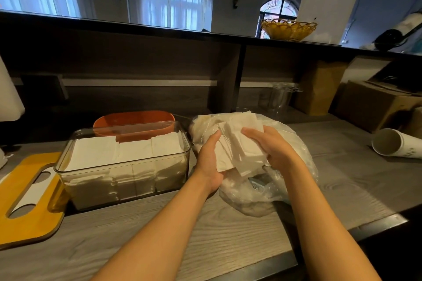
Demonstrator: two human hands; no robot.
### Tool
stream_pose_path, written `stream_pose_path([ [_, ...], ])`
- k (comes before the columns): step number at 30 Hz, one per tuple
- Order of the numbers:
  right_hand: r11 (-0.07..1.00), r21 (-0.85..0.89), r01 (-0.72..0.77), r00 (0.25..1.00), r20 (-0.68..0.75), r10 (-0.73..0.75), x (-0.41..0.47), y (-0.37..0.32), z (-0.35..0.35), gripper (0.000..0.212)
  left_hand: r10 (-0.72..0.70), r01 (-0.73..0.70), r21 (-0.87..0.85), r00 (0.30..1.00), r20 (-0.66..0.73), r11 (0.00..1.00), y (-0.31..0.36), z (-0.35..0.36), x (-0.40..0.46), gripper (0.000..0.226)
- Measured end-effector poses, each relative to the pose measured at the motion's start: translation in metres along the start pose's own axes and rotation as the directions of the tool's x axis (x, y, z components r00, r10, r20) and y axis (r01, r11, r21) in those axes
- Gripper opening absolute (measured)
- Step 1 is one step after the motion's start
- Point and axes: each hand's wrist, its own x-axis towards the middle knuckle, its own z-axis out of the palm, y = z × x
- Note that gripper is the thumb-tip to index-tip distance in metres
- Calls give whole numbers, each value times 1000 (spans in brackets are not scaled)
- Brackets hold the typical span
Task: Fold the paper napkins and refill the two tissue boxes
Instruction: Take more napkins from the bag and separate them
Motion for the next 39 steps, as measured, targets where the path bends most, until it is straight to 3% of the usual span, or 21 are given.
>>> stream_pose_path([
  [3, 999, -29, -28, 1000, -7, 28, 1, 2, 4, 35, 10, -13, 104, 1000, 29, 994, -3, -4, 4, 32],
  [6, 998, -29, -53, 998, -20, 53, -1, 2, 10, 65, 47, -55, 153, 998, 52, 987, -6, -5, 5, 37],
  [10, 999, -20, -45, 998, 31, 46, 0, 2, 12, 55, 119, -139, 225, 988, 100, 964, -12, -6, 8, 40],
  [12, 996, 21, -87, 996, 27, 87, -1, 0, 9, 72, 113, -123, 204, 992, 58, 971, -12, -6, 8, 39],
  [13, 992, 84, -91, 995, 57, 87, -1, 0, 6, 72, 97, -102, 171, 995, 38, 980, -10, -6, 8, 38],
  [17, 934, 355, -39, 998, 56, 21, 0, -2, -4, 31, 8, -9, -34, 1000, -10, 999, -4, -10, 10, 39],
  [19, 930, 367, -26, 1000, 20, 20, 1, -2, -4, 7, -16, 13, -82, 999, -34, 997, -3, -12, 11, 45],
  [24, 971, 232, 63, 992, -119, -36, -1, -5, 2, 29, -14, 12, -67, 1000, -24, 998, -4, -13, 13, 45],
  [28, 970, 104, 218, 952, -241, -188, -7, -8, 9, 25, -26, 26, -66, 1000, 2, 997, -5, -13, 12, 52],
  [32, 930, -22, 368, 901, -238, -362, -13, -12, 18, 13, -58, 59, -92, 998, 14, 994, -3, -13, 10, 51],
  [39, 892, 14, 453, 842, -336, -422, -11, -14, 12, 14, -41, 38, -103, 999, -24, 994, -6, -16, 16, 80],
])
